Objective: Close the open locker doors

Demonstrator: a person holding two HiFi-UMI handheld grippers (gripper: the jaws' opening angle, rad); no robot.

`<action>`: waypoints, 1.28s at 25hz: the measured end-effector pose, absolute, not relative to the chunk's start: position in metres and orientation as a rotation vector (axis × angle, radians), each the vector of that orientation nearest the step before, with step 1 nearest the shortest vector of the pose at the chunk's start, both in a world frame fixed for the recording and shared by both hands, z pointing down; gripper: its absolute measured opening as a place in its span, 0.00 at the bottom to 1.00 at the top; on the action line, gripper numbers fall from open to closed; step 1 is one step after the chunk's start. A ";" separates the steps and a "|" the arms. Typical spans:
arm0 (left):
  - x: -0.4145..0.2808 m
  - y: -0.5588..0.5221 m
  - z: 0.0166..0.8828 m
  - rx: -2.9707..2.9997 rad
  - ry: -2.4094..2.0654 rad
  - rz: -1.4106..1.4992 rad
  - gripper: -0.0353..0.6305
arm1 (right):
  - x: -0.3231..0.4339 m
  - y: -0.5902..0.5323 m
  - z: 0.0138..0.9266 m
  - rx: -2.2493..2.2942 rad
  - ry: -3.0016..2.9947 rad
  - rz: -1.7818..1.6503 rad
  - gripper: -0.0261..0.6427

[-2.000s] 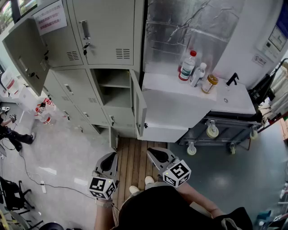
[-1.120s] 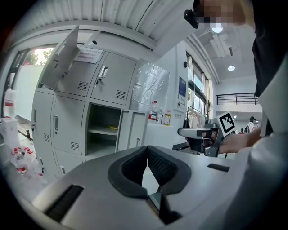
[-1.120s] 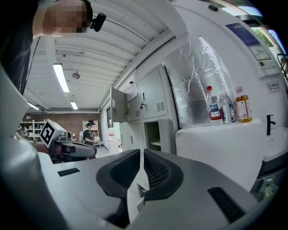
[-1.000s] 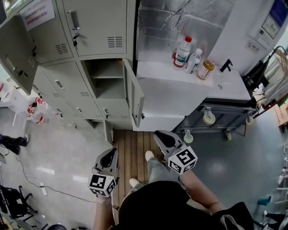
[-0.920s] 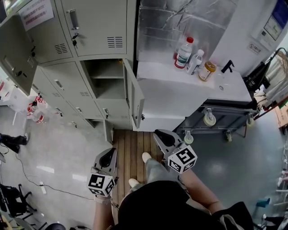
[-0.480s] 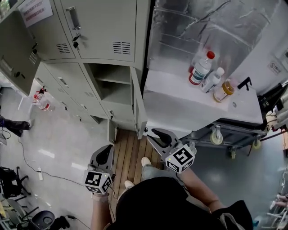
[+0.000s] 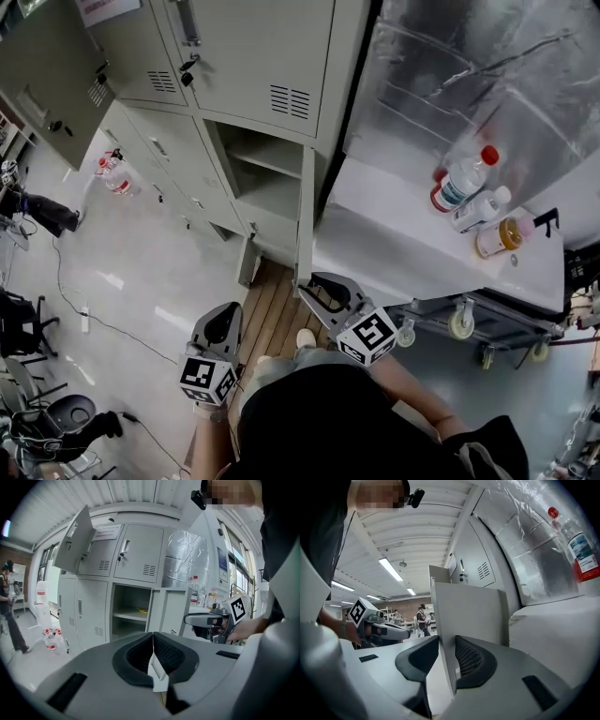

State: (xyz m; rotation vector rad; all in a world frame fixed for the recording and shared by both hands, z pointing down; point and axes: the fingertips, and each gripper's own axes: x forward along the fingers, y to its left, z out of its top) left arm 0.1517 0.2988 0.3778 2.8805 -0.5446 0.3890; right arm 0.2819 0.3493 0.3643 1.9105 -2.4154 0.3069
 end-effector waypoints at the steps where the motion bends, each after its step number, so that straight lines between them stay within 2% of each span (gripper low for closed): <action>1: 0.148 0.297 0.379 2.874 -0.559 0.388 0.08 | 0.279 0.346 0.364 1.903 -2.425 0.304 0.24; 23: 0.028 0.256 0.382 2.816 -0.697 0.341 0.08 | 0.222 0.238 0.367 1.953 -2.284 0.262 0.22; 32: -0.001 0.229 0.386 2.742 -0.854 0.342 0.08 | 0.214 0.180 0.369 1.886 -2.306 0.210 0.22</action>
